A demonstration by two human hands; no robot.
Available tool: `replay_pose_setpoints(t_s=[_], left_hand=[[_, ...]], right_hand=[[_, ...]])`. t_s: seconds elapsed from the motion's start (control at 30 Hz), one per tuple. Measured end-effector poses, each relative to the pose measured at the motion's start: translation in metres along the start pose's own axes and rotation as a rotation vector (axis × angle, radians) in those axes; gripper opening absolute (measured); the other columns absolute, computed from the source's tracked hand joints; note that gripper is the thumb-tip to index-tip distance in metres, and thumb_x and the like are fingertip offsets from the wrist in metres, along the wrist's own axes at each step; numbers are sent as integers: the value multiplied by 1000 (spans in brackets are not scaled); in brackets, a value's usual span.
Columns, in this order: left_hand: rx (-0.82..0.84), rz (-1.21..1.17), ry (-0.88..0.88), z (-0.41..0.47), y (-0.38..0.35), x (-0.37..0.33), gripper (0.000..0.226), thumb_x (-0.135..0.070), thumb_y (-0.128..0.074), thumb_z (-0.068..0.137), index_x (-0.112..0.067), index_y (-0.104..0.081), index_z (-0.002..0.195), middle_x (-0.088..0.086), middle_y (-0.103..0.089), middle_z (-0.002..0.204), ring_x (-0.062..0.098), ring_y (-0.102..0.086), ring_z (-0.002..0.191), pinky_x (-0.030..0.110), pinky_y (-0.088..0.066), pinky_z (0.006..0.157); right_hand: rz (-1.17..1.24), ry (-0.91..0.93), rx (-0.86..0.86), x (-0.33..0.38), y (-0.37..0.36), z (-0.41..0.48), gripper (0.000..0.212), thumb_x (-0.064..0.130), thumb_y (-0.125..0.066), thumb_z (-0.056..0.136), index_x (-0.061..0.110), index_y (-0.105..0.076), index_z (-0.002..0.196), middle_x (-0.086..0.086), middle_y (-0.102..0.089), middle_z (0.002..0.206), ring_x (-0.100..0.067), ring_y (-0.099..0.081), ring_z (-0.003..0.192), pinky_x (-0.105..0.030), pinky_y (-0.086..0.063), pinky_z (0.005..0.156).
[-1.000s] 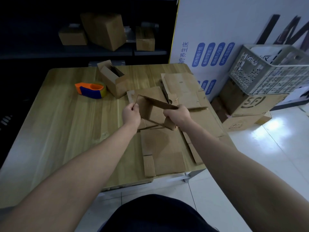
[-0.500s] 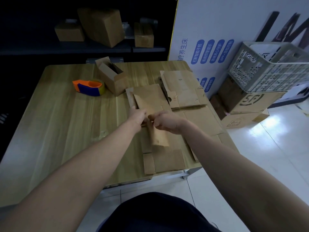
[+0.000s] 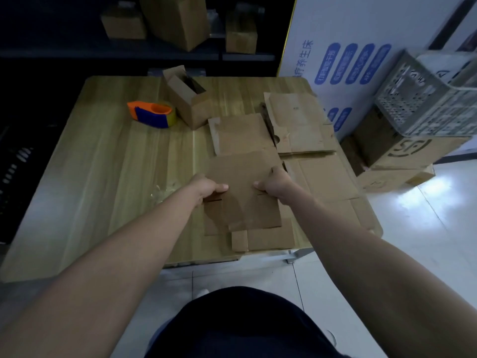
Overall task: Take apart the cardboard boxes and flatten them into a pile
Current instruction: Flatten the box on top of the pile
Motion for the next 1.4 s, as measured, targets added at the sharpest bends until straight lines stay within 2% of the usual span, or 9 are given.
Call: replay_pose_setpoints(t_s=[0.03,0.13,0.37,0.6,0.83,1.1,1.2,1.3,1.4], left_hand=[[6,52,23,5,2,10,108,-42,-95,23,-11,-58,120,7,-65,119,27,-63,104,46,-52,91],[-39,151,60,2,13,32,68,-24,-90,56,-6,-61,115,7,-66,113,26,-63,102,44,-51,93],[-159,356,75,-47,39,51,63,-22,-84,68,-5,-56,122,8,-61,122,29,-57,113,40,-46,99],[-170,424,-47,-50,29,34,52,-23,-79,75,-6,-57,119,10,-61,123,27,-57,114,36,-44,99],[-203,515,-160,-45,-13,-2,55,-23,-78,77,-5,-51,122,11,-58,126,29,-54,116,32,-41,90],[-139,456,-52,-40,-14,31,51,-20,-80,74,-4,-56,117,11,-62,121,27,-58,110,35,-45,96],[-172,445,-53,-42,-17,33,50,-19,-79,76,-3,-56,118,10,-61,121,27,-58,110,30,-43,88],[-240,486,-72,-45,-24,28,75,-28,-79,75,-2,-45,137,13,-49,139,28,-49,125,33,-39,101],[-257,483,-110,-46,-43,21,74,-28,-76,78,-1,-42,138,13,-47,141,29,-46,128,32,-36,102]], right_hand=[[-39,0,18,0,-7,1,62,24,-77,80,4,-46,130,-13,-55,127,-30,-54,117,-43,-47,100],[-166,-9,71,-4,-31,0,63,29,-76,80,2,-48,130,-14,-57,126,-30,-56,115,-41,-48,98],[-381,-33,223,-26,-93,-5,65,31,-68,87,-3,-42,136,-18,-51,135,-31,-53,120,-35,-46,95],[-402,-79,103,-31,-65,3,83,35,-65,89,-2,-19,147,-19,-43,142,-32,-45,129,-37,-42,100],[-389,-123,4,-55,-24,11,79,30,-64,90,-1,-18,147,-19,-46,138,-31,-50,125,-35,-46,94],[-489,-100,137,-57,-35,12,88,36,-65,89,-4,-13,148,-21,-46,137,-33,-53,120,-38,-51,94],[-502,-94,174,-65,-41,14,78,38,-63,90,-8,-29,142,-22,-52,131,-33,-58,114,-35,-52,77],[-514,-91,166,-75,-35,16,70,37,-61,91,-8,-35,138,-21,-53,130,-31,-58,112,-30,-45,72],[-482,-110,89,-86,-15,21,69,34,-62,91,-3,-31,140,-17,-53,130,-29,-56,115,-30,-43,75]])
Point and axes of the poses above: each hand's wrist, its own z-axis towards the middle knuckle, its own y-axis out of the back of the hand, x = y × z, the point moved 9 cm from there along z, towards the middle knuckle
